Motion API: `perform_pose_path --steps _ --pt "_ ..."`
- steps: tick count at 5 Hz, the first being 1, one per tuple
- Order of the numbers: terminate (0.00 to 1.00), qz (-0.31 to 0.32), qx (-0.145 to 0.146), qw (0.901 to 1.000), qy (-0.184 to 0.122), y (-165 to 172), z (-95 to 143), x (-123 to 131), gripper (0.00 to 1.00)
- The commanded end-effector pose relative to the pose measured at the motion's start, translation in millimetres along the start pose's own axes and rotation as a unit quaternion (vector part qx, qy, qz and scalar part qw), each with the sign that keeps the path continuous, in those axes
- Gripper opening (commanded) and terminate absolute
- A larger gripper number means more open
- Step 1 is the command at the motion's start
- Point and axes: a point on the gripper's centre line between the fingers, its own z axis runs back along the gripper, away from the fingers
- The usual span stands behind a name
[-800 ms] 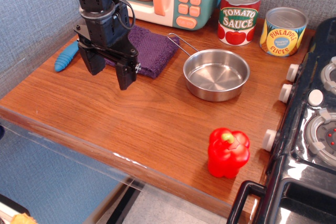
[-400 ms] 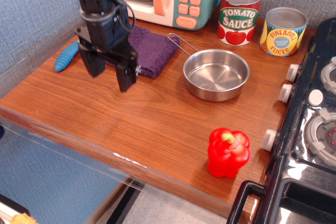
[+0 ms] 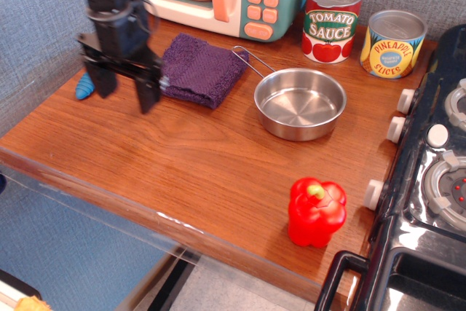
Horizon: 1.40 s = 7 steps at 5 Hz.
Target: Move the blue utensil to the left of the red pepper.
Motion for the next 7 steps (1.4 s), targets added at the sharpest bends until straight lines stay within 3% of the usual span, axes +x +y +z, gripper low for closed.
perform_pose_path --steps 1,3,7 --pt "0.00 0.070 0.031 0.9970 -0.013 53.7 5.6 6.3 1.00" --pt "0.00 0.091 0.049 0.9946 -0.011 70.7 7.1 15.5 1.00" --pt "0.00 0.094 0.053 0.9940 0.014 79.1 -22.2 43.7 1.00"
